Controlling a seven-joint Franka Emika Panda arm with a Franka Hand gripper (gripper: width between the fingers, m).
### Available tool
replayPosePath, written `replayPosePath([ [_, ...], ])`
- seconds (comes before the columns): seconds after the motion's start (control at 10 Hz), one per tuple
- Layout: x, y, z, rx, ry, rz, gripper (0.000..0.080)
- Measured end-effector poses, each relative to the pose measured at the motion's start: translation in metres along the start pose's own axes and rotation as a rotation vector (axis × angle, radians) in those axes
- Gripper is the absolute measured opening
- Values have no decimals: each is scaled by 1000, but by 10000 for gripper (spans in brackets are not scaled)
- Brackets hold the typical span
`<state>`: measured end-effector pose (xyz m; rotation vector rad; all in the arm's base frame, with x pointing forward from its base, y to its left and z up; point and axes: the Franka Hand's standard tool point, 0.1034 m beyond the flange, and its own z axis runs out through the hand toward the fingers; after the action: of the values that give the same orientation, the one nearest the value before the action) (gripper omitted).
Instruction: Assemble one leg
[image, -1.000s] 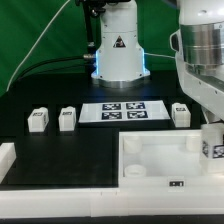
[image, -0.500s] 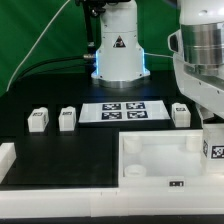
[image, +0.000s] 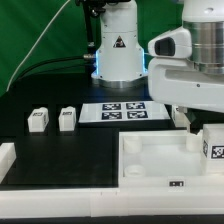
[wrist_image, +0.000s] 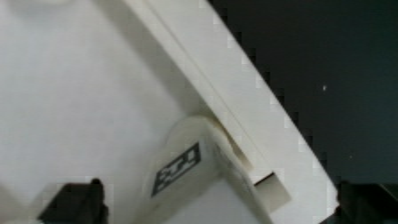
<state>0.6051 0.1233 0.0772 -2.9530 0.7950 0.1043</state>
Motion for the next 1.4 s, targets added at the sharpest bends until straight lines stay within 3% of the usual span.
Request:
replayPosePath([
  [0.4, 1, 2, 1, -20, 8, -398, 649],
  [0.9, 0, 2, 1, -20, 7, -432, 622],
  [1.0, 0, 2, 1, -20, 7, -432, 447],
  [1.1, 1, 2, 1, -21, 7, -432, 447],
  [1.2, 2, 5, 2, -23, 7, -428, 299],
  [1.4, 3, 6, 2, -23, 7, -416, 298],
])
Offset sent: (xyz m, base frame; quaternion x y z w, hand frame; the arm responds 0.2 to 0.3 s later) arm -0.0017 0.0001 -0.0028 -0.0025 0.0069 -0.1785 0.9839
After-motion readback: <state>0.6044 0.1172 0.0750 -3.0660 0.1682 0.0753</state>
